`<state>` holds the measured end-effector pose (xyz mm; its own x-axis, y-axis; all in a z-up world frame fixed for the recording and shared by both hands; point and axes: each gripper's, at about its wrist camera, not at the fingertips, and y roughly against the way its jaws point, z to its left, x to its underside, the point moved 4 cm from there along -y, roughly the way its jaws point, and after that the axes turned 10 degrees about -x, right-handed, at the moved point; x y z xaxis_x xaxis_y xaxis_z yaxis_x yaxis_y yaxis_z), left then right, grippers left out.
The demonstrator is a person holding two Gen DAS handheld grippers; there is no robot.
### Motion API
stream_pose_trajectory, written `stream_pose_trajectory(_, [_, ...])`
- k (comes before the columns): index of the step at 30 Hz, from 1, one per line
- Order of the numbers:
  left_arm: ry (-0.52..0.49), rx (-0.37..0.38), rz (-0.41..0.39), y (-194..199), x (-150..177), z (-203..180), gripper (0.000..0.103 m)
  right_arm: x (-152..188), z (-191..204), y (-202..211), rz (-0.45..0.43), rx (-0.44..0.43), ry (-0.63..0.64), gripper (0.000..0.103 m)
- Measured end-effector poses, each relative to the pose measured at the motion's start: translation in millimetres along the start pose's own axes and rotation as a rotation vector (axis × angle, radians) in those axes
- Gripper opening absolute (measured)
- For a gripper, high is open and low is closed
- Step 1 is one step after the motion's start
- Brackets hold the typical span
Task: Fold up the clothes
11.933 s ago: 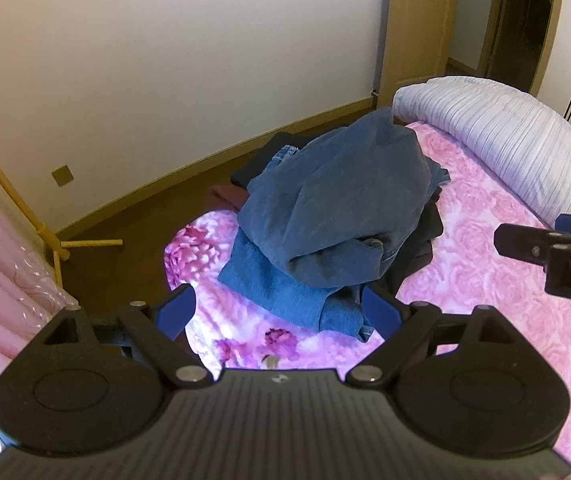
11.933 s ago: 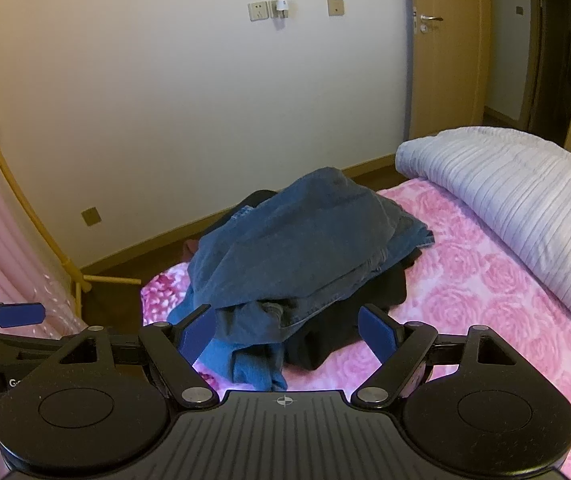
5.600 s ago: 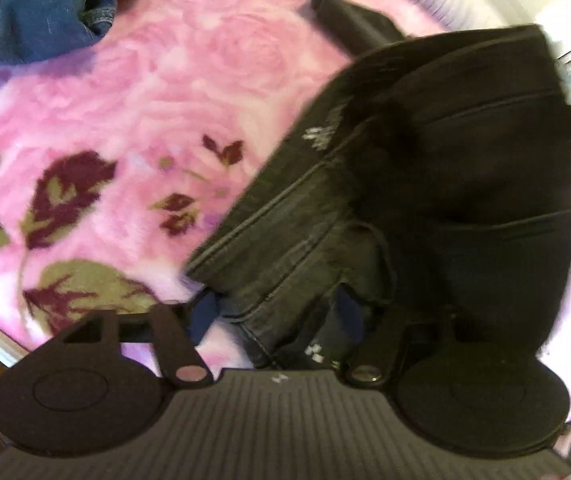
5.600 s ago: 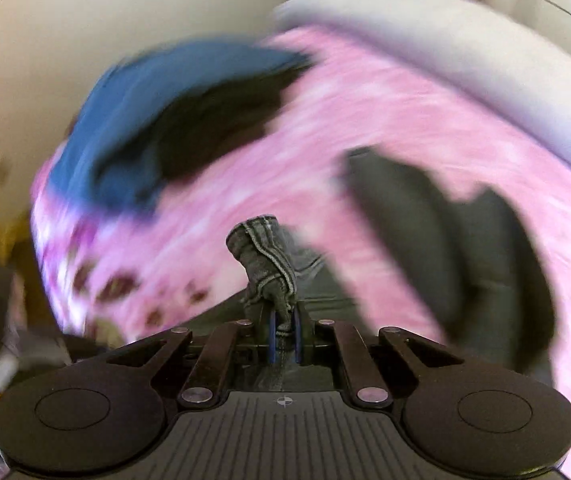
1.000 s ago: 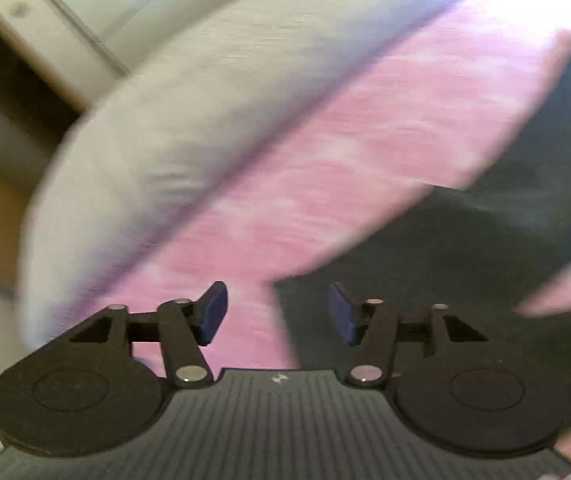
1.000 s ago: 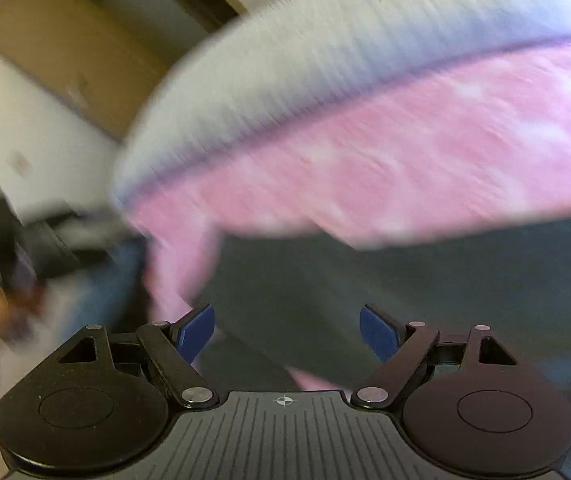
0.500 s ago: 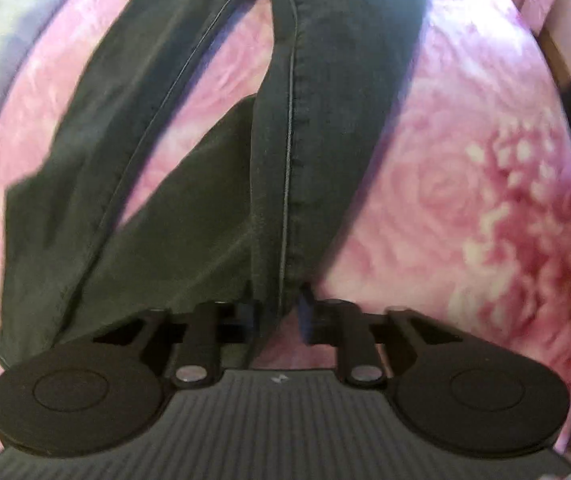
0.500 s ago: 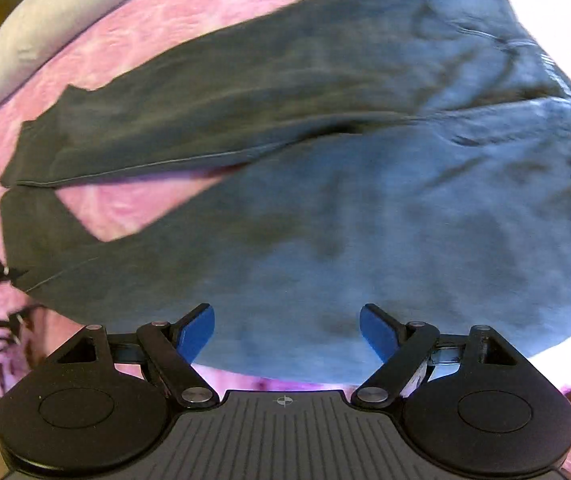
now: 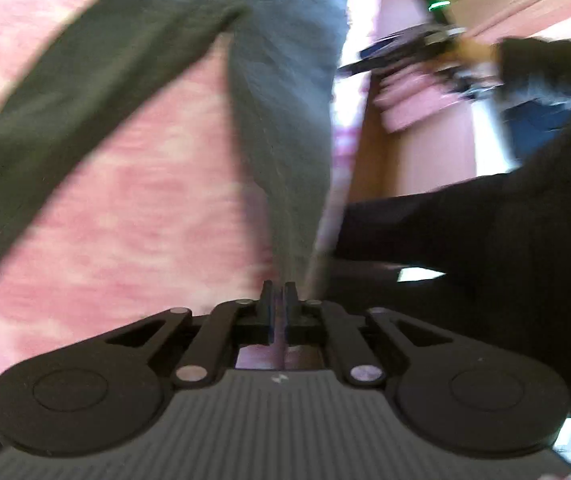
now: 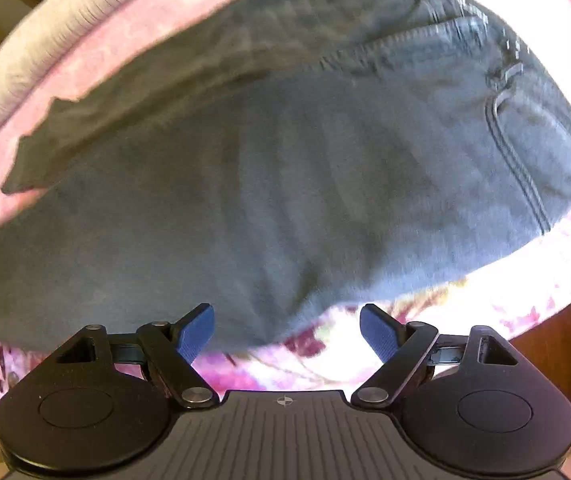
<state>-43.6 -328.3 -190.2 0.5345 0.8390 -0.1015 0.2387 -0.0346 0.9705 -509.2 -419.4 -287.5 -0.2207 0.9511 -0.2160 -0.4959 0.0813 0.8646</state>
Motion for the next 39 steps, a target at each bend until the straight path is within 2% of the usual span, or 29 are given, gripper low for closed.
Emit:
stream_pose_trajectory(1, [0.022, -0.071, 0.020, -7.7, -1.0, 16.6, 0.006, -2.9, 2.3, 1.1, -0.019, -0.004, 0.003, 0.083])
stream_pose_trajectory(4, [0.185, -0.292, 0.085, -45.3, 8.1, 75.6, 0.009, -12.5, 8.8, 1.3, -0.046, -0.007, 0.006, 0.083])
stream_pose_trajectory(6, [0.252, -0.384, 0.098, -59.1, 22.1, 91.5, 0.013, -16.1, 14.1, 2.3, -0.052, -0.005, 0.018, 0.083])
stream_pose_trajectory(7, [0.264, -0.403, 0.087, -61.6, 32.6, 87.2, 0.020, -15.3, 17.4, 2.1, -0.049, -0.004, 0.026, 0.083])
stream_pose_trajectory(8, [0.270, -0.396, 0.069, -62.0, 43.6, 77.3, 0.026, -14.5, 20.7, 1.8, -0.047, -0.003, 0.033, 0.083])
stream_pose_trajectory(9, [0.277, -0.388, 0.051, -62.7, 54.8, 67.0, 0.040, -13.7, 24.0, 1.6, -0.044, -0.001, 0.040, 0.083])
stream_pose_trajectory(10, [0.294, -0.363, 0.041, -65.2, 68.2, 52.2, 0.046, -12.0, 26.3, 0.1, -0.036, 0.001, 0.044, 0.083])
stream_pose_trajectory(14, [0.363, -0.272, 0.028, -90.4, 131.5, -8.0, 0.051, -2.0, 35.3, -17.6, 0.029, 0.016, 0.047, 0.083])
stream_pose_trajectory(16, [0.350, -0.277, 0.064, -114.9, 159.3, -29.5, 0.051, 1.4, 43.0, -27.9, 0.061, 0.011, 0.053, 0.083])
stream_pose_trajectory(18, [0.280, -0.308, 0.111, -136.0, 175.7, -49.2, 0.051, 1.9, 54.2, -38.9, 0.092, 0.009, 0.080, 0.083])
stream_pose_trajectory(20, [0.240, -0.327, 0.147, -154.2, 190.0, -63.1, 0.044, -1.6, 71.1, -48.9, 0.121, 0.009, 0.152, 0.083])
stream_pose_trajectory(21, [0.243, -0.327, 0.165, -161.6, 193.9, -65.6, 0.029, -4.0, 81.0, -53.7, 0.135, 0.008, 0.196, 0.083])
stream_pose_trajectory(22, [0.249, -0.328, 0.179, -166.9, 196.8, -67.1, 0.008, -7.0, 91.7, -58.4, 0.145, 0.004, 0.246, 0.083])
stream_pose_trajectory(23, [0.246, -0.331, 0.173, -166.9, 197.7, -67.7, 0.007, -10.1, 102.5, -63.1, 0.156, 0.001, 0.295, 0.083])
stream_pose_trajectory(24, [0.260, -0.323, 0.159, -158.7, 197.6, -64.1, 0.001, -13.1, 112.2, -67.8, 0.165, -0.001, 0.339, 0.083])
stream_pose_trajectory(26, [0.289, -0.309, 0.132, -141.7, 197.2, -56.4, 0.001, -19.1, 128.3, -77.0, 0.180, 0.002, 0.407, 0.083])
stream_pose_trajectory(30, [0.410, -0.386, 0.017, -79.5, 195.6, -3.9, 0.002, -27.8, 145.3, -84.0, 0.166, 0.004, 0.451, 0.083])
stream_pose_trajectory(33, [0.369, -0.438, 0.054, -82.9, 188.7, 15.5, 0.003, -32.8, 142.1, -80.0, 0.139, 0.019, 0.415, 0.083])
stream_pose_trajectory(35, [0.342, -0.473, 0.079, -85.1, 184.1, 28.4, 0.009, -31.6, 133.2, -74.0, 0.124, 0.038, 0.368, 0.083])
stream_pose_trajectory(37, [0.315, -0.507, 0.104, -87.2, 179.4, 41.3, 0.020, -30.1, 120.6, -63.5, 0.103, 0.058, 0.310, 0.083])
stream_pose_trajectory(39, [0.285, -0.544, 0.131, -89.4, 174.9, 53.2, 0.022, -25.7, 100.8, -48.3, 0.069, 0.085, 0.238, 0.083])
